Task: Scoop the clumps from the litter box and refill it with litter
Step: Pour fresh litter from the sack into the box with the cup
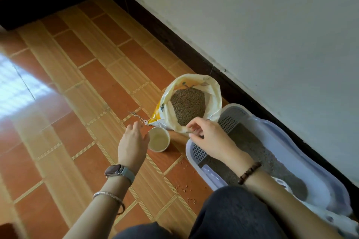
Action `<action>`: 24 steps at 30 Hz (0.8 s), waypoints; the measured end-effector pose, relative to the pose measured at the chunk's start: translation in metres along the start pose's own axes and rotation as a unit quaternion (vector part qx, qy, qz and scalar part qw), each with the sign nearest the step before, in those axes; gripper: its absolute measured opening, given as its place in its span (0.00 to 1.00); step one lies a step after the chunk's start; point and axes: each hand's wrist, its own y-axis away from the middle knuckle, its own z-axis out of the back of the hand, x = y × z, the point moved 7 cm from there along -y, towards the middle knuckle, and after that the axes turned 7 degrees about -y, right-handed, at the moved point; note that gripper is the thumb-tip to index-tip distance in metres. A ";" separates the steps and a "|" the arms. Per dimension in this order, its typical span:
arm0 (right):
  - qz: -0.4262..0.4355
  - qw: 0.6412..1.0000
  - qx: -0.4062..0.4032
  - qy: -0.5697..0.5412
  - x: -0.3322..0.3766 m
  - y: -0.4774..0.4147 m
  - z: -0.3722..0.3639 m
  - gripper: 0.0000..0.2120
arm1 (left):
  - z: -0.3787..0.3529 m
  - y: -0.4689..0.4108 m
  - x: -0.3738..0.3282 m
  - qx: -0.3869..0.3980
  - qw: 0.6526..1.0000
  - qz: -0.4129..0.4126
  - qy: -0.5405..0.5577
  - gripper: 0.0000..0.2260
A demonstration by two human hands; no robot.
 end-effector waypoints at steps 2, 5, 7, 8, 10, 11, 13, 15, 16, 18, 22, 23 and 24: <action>0.012 1.000 -0.011 0.006 0.004 -0.004 -0.003 0.08 | -0.010 0.002 0.010 0.023 0.999 0.022 -0.015 0.12; 0.027 0.999 -0.030 -0.005 0.009 -0.008 -0.004 0.07 | -0.019 0.004 0.016 0.041 0.999 0.027 -0.013 0.09; 0.031 0.999 -0.025 -0.004 0.012 -0.009 -0.007 0.07 | -0.023 0.003 0.016 0.049 0.998 0.026 -0.013 0.08; 0.032 0.999 -0.022 -0.001 0.014 -0.010 -0.009 0.07 | -0.024 0.002 0.015 0.049 0.998 0.026 -0.017 0.07; 0.035 0.999 -0.017 -0.004 0.014 -0.010 -0.011 0.08 | -0.026 0.000 0.014 0.046 0.998 0.034 -0.019 0.06; 0.036 0.999 -0.016 -0.008 0.014 -0.010 -0.010 0.07 | -0.026 0.000 0.013 0.043 0.998 0.040 -0.019 0.06; 0.033 0.999 -0.017 -0.019 0.012 -0.009 -0.008 0.07 | -0.023 0.000 0.011 0.031 0.998 0.041 -0.021 0.05; 0.027 0.999 -0.018 -0.041 0.008 -0.008 -0.005 0.07 | -0.019 0.001 0.009 0.021 0.999 0.037 -0.022 0.04; 0.022 0.998 -0.015 -0.056 0.007 -0.007 -0.004 0.06 | -0.015 0.003 0.008 0.016 0.999 0.036 -0.022 0.04; 0.013 0.996 -0.006 -0.091 0.006 -0.007 -0.003 0.06 | -0.006 0.007 0.006 0.004 0.999 0.031 -0.023 0.04; -0.001 0.989 0.027 -0.146 0.010 -0.007 -0.009 0.08 | 0.014 0.018 0.004 -0.017 1.000 0.016 -0.017 0.04; -0.006 0.988 0.037 -0.153 0.012 -0.007 -0.013 0.09 | 0.019 0.020 0.005 -0.021 1.000 0.016 -0.014 0.04; -0.009 0.986 0.047 -0.158 0.013 -0.008 -0.017 0.10 | 0.024 0.022 0.006 -0.026 0.999 0.017 -0.009 0.04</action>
